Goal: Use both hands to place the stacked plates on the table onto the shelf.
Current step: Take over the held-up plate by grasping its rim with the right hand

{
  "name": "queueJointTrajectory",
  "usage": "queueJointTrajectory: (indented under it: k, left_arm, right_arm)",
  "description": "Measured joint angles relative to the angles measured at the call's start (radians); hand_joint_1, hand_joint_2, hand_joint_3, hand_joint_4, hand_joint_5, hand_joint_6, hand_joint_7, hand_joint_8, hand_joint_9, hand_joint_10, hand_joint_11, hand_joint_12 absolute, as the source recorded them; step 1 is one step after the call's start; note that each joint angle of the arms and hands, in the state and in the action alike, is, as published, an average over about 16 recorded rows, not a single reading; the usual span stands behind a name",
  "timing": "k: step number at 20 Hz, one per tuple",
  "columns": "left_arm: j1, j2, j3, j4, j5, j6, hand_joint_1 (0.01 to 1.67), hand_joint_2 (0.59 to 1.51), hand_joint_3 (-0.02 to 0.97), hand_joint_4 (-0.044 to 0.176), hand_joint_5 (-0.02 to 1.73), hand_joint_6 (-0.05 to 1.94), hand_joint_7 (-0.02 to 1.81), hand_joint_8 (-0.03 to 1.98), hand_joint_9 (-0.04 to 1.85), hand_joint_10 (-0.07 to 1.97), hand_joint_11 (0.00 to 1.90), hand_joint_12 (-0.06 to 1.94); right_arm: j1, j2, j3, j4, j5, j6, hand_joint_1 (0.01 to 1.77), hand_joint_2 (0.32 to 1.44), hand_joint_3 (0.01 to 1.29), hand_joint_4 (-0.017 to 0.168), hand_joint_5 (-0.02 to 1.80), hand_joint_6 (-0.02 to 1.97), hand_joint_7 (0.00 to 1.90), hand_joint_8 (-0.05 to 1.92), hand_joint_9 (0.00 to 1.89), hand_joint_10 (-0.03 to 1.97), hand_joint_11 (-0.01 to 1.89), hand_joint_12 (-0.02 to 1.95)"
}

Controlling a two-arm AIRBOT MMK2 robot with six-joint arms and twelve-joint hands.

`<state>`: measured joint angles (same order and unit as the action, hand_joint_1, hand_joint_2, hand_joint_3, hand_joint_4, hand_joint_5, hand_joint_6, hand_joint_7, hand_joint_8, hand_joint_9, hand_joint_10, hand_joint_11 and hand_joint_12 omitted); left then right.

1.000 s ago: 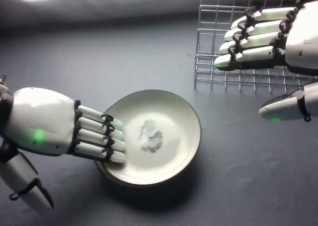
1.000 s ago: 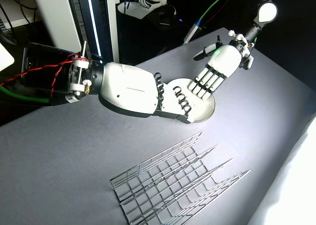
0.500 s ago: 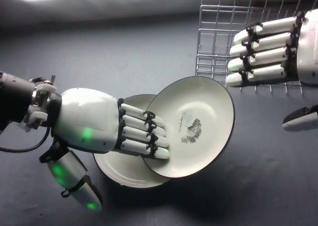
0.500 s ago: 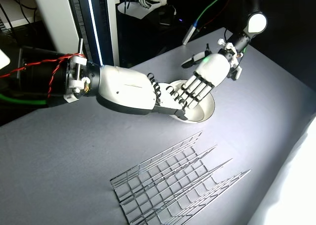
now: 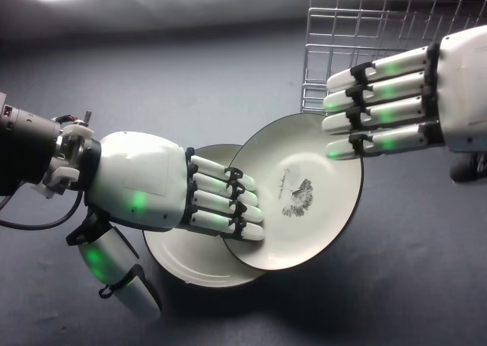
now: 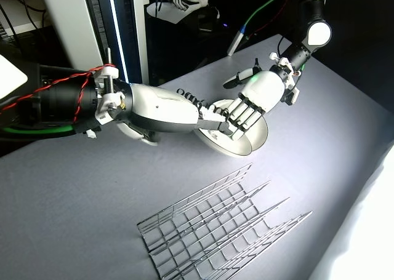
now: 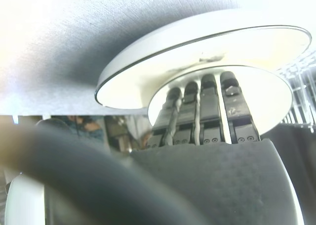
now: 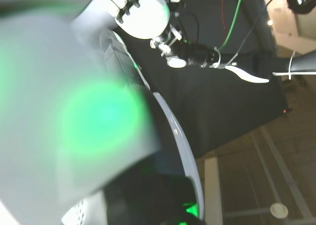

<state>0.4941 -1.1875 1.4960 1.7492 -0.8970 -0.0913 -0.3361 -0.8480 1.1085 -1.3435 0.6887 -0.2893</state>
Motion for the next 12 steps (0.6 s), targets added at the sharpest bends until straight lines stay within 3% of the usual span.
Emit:
queueJointTrajectory:
  k: [6,12]
  left_arm:
    - [0.001,-0.002,0.008,-0.001,-0.006,0.0,0.01,1.019,0.02,-0.005,-0.01,-0.03,-0.01,-0.02,0.02,-0.02,0.02,0.01]
    - [0.002,-0.004,0.017,-0.002,-0.013,0.0,0.01,1.02,0.019,-0.004,-0.01,-0.03,-0.01,-0.02,0.02,-0.02,0.02,0.01]
  right_arm:
    - [-0.014,-0.032,0.002,-0.021,-0.002,0.002,1.18,0.95,0.01,0.007,0.04,0.02,0.02,0.01,0.02,0.0,0.01,0.04]
    - [-0.041,-0.082,0.004,-0.011,-0.035,0.004,1.25,0.93,0.01,0.007,0.01,0.02,0.01,0.01,0.02,0.0,0.01,0.0]
